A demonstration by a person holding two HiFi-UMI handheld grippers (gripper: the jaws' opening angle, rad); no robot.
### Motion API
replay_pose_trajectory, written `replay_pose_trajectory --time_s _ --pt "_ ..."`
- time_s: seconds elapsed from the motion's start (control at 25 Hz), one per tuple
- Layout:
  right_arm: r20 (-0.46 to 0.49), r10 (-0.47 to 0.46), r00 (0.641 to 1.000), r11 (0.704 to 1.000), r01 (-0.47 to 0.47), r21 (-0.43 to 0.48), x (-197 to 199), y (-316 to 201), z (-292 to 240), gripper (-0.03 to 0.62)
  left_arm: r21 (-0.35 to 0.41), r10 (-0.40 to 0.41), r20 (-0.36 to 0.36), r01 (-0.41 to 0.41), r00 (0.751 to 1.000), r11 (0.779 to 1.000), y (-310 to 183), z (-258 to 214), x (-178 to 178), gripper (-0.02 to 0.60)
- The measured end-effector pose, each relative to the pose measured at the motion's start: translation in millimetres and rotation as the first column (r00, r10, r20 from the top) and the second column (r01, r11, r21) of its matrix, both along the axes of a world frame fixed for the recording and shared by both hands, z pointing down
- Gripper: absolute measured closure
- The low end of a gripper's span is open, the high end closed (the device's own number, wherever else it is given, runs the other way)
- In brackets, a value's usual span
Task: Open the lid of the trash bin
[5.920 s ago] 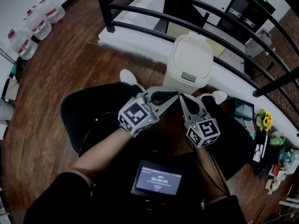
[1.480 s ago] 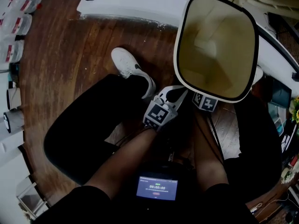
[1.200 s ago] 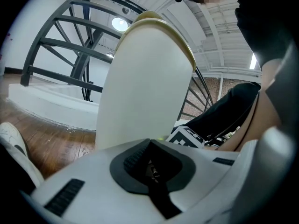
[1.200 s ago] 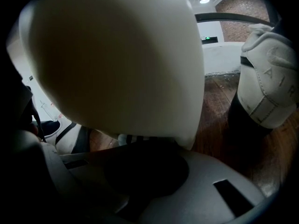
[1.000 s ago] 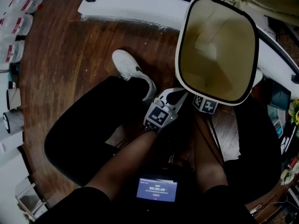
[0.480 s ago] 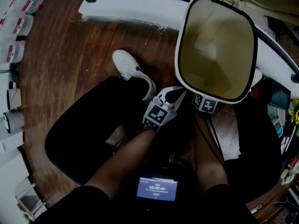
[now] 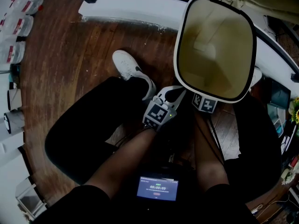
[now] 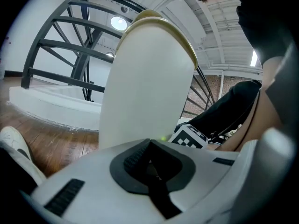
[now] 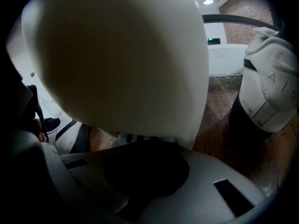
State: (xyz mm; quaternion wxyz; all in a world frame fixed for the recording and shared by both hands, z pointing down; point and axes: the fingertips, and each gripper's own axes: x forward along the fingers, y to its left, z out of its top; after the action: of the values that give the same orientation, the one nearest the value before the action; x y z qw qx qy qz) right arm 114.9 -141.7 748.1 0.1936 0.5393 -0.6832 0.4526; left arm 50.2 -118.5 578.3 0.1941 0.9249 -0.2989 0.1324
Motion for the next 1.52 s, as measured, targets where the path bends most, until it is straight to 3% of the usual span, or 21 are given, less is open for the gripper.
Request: replay_pose_trajectory --time_s 1.52 --pt "-0.030 -0.016 0.999 0.998 0.018 0.066 0 -4 -23 0.585 0.011 0.020 -0.005 -0.020 1.000 1.000 6 -9 5 0.543"
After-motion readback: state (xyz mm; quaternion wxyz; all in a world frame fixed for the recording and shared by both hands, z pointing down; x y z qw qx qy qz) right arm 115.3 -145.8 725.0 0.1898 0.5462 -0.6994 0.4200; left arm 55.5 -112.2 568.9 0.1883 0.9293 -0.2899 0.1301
